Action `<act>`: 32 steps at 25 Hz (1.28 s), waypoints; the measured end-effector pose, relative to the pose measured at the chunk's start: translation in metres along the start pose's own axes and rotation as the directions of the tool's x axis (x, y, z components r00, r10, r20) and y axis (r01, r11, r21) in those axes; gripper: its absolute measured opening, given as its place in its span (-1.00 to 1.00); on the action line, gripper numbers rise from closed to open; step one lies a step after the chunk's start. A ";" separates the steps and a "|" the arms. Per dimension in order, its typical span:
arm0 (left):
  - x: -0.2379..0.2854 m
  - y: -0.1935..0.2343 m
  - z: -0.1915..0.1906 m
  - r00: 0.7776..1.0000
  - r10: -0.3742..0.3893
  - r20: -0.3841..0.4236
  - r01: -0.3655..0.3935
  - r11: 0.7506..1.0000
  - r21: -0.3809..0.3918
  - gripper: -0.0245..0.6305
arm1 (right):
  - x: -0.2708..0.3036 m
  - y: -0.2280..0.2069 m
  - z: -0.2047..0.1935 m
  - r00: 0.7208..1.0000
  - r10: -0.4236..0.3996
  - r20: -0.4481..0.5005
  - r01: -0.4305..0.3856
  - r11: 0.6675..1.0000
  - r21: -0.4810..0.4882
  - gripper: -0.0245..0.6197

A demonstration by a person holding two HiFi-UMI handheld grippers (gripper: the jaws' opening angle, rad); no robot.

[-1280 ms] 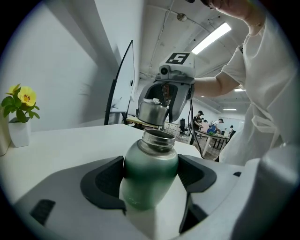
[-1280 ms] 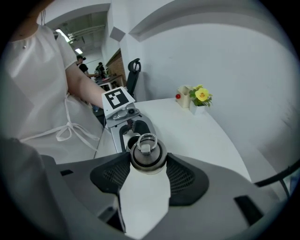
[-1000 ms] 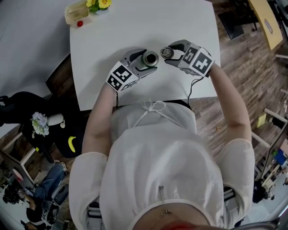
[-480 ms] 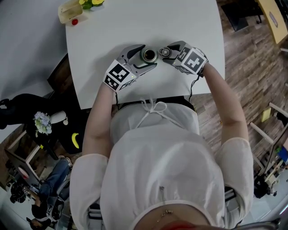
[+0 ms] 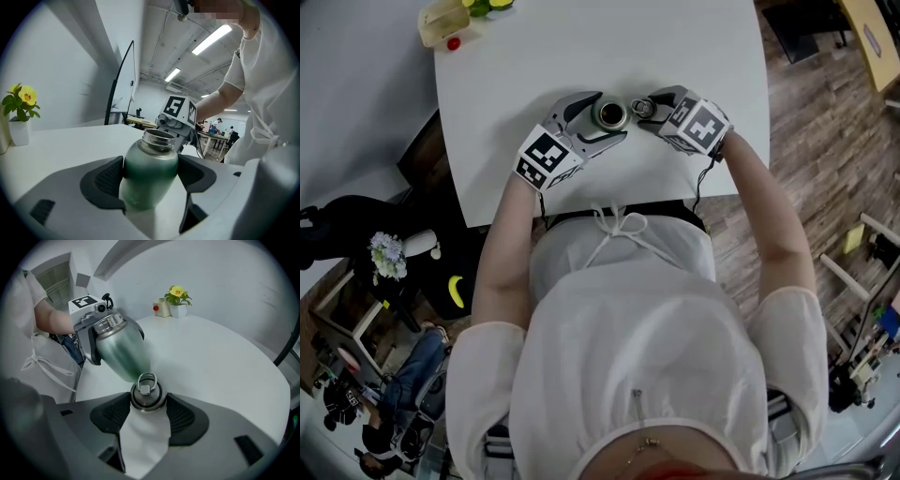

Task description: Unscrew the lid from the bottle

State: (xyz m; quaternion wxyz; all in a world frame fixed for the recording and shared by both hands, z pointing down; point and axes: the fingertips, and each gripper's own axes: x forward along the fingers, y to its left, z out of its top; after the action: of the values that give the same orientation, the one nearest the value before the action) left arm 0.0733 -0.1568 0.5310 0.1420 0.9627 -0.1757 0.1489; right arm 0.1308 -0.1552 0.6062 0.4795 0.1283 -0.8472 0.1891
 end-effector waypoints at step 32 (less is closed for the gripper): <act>-0.166 0.004 0.166 0.789 0.481 0.382 -0.541 0.839 0.061 -0.62 | -0.201 0.036 0.145 0.569 -0.414 0.710 0.400 0.894 0.201 -0.90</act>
State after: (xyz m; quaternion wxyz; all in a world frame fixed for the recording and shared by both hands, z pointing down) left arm -0.0379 -0.1654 0.3244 -0.0186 0.8977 -0.4397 0.0213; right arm 0.1076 -0.1795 0.3581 0.1253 0.3888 -0.9127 0.0129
